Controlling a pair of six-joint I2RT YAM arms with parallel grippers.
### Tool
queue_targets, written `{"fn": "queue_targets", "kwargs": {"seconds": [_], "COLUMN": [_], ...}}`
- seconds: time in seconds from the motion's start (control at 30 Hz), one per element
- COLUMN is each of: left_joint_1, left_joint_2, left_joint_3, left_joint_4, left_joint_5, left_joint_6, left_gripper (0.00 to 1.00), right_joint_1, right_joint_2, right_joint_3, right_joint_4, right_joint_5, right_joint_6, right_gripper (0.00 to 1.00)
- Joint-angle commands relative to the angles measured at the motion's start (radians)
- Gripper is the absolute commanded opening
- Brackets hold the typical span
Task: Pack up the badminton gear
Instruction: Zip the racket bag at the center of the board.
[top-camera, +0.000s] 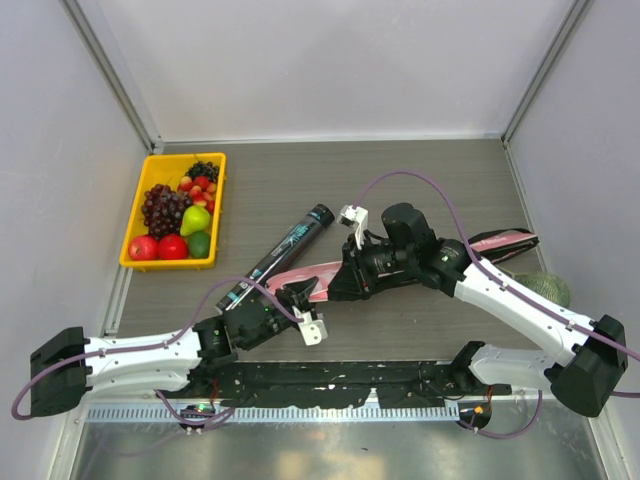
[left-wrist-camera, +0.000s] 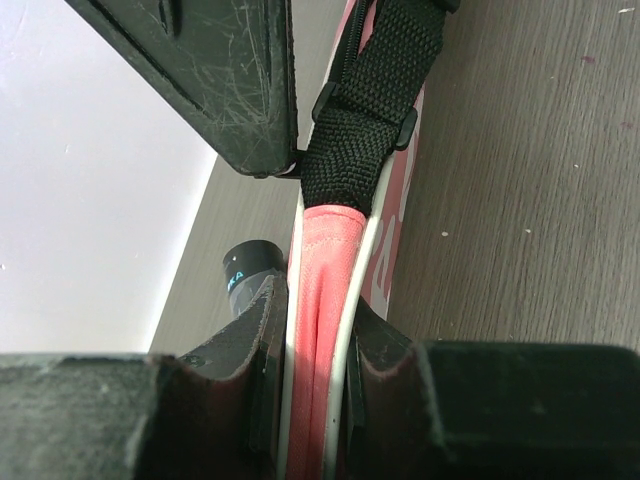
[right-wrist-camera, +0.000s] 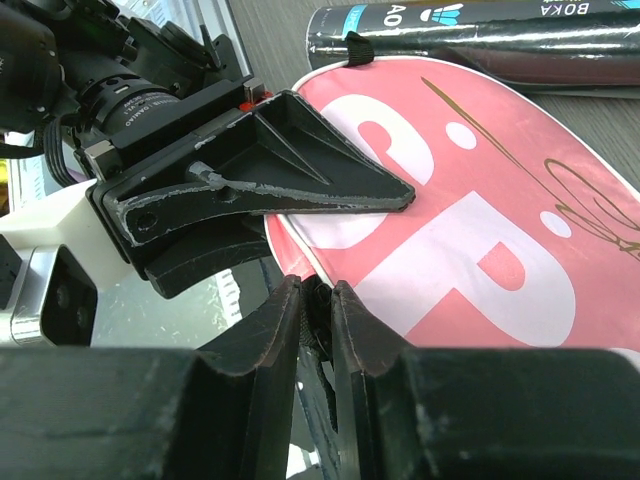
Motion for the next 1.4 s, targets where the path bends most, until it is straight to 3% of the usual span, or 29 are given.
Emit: {"fn": "queue_targets", "kwargs": {"seconds": [0.0, 0.43, 1.1, 1.23, 1.37], "left_joint_1": [0.003, 0.003, 0.003, 0.004, 0.004], "left_joint_2": [-0.010, -0.010, 0.002, 0.001, 0.003], "left_joint_3": [0.045, 0.043, 0.052, 0.055, 0.060], "left_joint_4": [0.177, 0.175, 0.177, 0.177, 0.174], "left_joint_5": [0.017, 0.015, 0.026, 0.026, 0.030], "left_joint_6": [-0.020, -0.020, -0.018, -0.018, -0.020], "left_gripper": [0.00, 0.00, 0.00, 0.00, 0.00], "right_joint_1": [0.000, 0.000, 0.002, 0.003, 0.002], "right_joint_2": [-0.019, 0.016, 0.046, 0.047, 0.053], "right_joint_3": [-0.005, 0.012, 0.012, 0.006, 0.003], "right_joint_4": [0.024, -0.027, 0.041, 0.050, 0.048], "right_joint_5": [-0.036, -0.087, -0.064, -0.063, -0.023], "right_joint_6": [0.019, -0.041, 0.022, 0.027, 0.051], "right_gripper": [0.24, 0.25, 0.28, 0.23, 0.05]}}
